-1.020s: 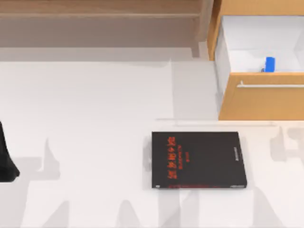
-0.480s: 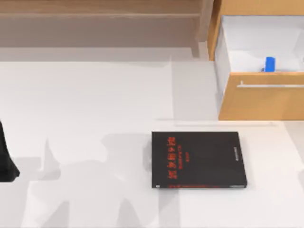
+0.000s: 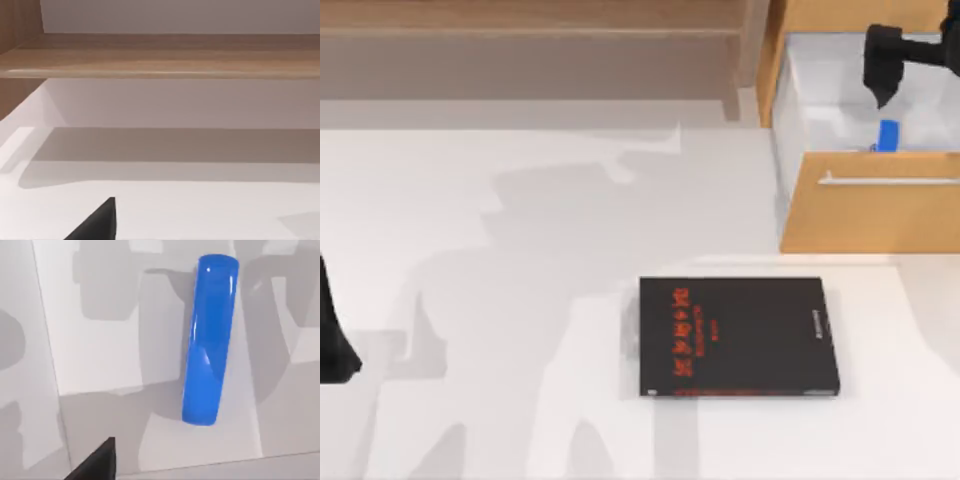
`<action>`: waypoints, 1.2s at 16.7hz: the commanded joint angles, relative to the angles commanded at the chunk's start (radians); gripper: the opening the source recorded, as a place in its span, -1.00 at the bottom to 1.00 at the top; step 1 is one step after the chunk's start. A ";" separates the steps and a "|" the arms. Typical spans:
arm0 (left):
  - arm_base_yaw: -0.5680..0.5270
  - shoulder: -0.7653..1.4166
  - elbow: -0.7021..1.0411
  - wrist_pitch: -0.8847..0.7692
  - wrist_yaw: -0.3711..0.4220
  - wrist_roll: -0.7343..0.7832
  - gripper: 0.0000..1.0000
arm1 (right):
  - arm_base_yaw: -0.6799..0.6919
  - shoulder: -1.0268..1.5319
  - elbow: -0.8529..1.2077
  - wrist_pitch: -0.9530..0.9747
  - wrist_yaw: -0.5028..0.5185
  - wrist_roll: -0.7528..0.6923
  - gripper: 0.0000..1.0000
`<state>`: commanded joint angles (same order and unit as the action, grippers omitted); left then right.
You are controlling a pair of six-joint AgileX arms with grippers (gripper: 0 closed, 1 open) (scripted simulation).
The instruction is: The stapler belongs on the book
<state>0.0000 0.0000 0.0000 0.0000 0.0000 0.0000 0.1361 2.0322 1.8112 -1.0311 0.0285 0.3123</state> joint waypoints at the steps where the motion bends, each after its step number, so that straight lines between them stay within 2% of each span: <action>1: 0.000 0.000 0.000 0.000 0.000 0.000 1.00 | 0.002 0.067 0.061 -0.034 0.004 0.012 1.00; 5: 0.000 0.000 0.000 0.000 0.000 0.000 1.00 | 0.007 0.277 0.247 -0.142 0.016 0.057 1.00; 9: 0.000 0.000 0.000 0.000 0.000 0.000 1.00 | 0.010 0.377 0.352 -0.189 0.019 0.087 1.00; 20: 0.000 0.000 0.000 0.000 0.000 0.000 1.00 | 0.005 0.383 0.342 -0.175 0.018 0.086 1.00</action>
<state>0.0000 0.0000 0.0000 0.0000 0.0000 0.0000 0.1411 2.4148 2.1529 -1.2059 0.0469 0.3981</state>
